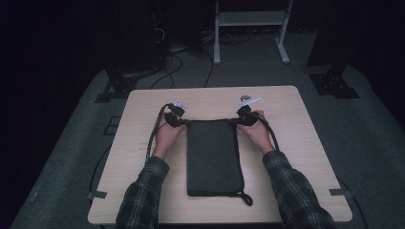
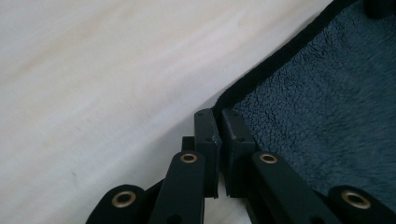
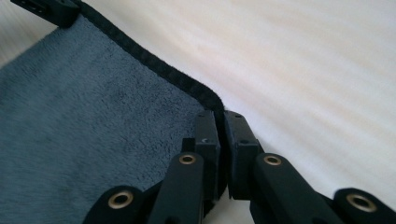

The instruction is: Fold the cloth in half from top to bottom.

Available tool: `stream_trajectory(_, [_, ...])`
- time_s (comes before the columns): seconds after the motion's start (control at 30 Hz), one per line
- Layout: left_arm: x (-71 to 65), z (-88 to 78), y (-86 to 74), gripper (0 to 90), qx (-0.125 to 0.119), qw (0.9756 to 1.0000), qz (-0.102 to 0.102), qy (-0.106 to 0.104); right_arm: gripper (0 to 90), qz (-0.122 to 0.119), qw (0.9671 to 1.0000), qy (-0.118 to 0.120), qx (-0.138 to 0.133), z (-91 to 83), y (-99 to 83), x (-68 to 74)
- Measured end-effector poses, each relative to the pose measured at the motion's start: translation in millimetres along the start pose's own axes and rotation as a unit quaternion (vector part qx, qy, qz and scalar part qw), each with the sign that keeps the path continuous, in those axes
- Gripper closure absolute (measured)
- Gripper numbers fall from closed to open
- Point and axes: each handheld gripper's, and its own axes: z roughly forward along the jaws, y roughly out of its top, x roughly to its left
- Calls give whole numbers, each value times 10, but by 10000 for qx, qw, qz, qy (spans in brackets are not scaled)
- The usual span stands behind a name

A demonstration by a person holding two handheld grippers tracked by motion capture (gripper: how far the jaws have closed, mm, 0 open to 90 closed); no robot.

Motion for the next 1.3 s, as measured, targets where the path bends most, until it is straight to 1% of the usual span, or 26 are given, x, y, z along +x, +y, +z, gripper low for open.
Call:
stream_trajectory(0.07, [6, -86, 82, 861, -171, 9999, 6, 23, 840, -46, 9999, -38, -106, -72, 103, -7])
stream_trajectory(0.1, [6, -149, 134, 861, -257, 9997, 44, 39, 839, -58, 9998, -38, -162, -109, 148, -11])
stream_trajectory(0.2, [-10, -272, 208, 861, -406, 9990, 152, 65, 840, -44, 9993, 19, -370, -234, 243, -18])
stream_trajectory(0.23, [-23, -337, 221, 861, -500, 9986, 179, 36, 840, -33, 9990, 49, -432, -266, 254, -15])
stream_trajectory(0.27, [-31, -364, 222, 860, -524, 9985, 185, 10, 839, -13, 9985, 125, -526, -331, 260, -5])
stream_trajectory(0.3, [-51, -393, 217, 861, -569, 9982, 179, -21, 840, -32, 9981, 173, -583, -357, 255, -1])
stream_trajectory(0.33, [-71, -426, 206, 860, -567, 9981, 224, -53, 839, -18, 9978, 221, -622, -391, 240, 15])
stream_trajectory(0.37, [-87, -446, 192, 860, -580, 9980, 254, -76, 839, -55, 9975, 267, -646, -418, 217, 27])
stream_trajectory(0.43, [-137, -496, 129, 860, -614, 9975, 282, -202, 839, -102, 9970, 359, -674, -471, 155, 60])
stream_trajectory(0.5, [-187, -551, 56, 860, -638, 9969, 321, -343, 839, -93, 9963, 479, -708, -529, 83, 97])
stream_trajectory(0.53, [-204, -568, 32, 859, -642, 9967, 313, -380, 839, -122, 9958, 552, -716, -561, 37, 121])
stream_trajectory(0.63, [-266, -637, -60, 860, -698, 9958, 284, -515, 838, -178, 9949, 662, -736, -609, -55, 185])
stream_trajectory(0.67, [-288, -657, -88, 860, -683, 9958, 315, -529, 838, -206, 9947, 699, -730, -624, -83, 206])
stream_trajectory(0.73, [-327, -684, -138, 859, -694, 9955, 293, -581, 838, -249, 9940, 771, -740, -655, -140, 256])
stream_trajectory(0.83, [-391, -739, -221, 859, -689, 9950, 261, -675, 837, -312, 9933, 816, -756, -682, -209, 308])
stream_trajectory(0.93, [-437, -791, -303, 859, -767, 9936, 177, -811, 837, -344, 9926, 880, -761, -724, -283, 359])
stream_trajectory(1.03, [-490, -824, -375, 858, -776, 9930, 163, -871, 836, -342, 9914, 995, -776, -770, -362, 412])
stream_trajectory(1.1, [-529, -846, -427, 858, -730, 9931, 188, -894, 836, -357, 9908, 1049, -775, -797, -413, 456])
stream_trajectory(1.2, [-590, -886, -498, 858, -756, 9925, 193, -945, 836, -430, 9906, 1062, -746, -839, -471, 521])
stream_trajectory(1.3, [-668, -938, -569, 858, -756, 9919, 234, -998, 836, -430, 9899, 1133, -737, -878, -529, 567])
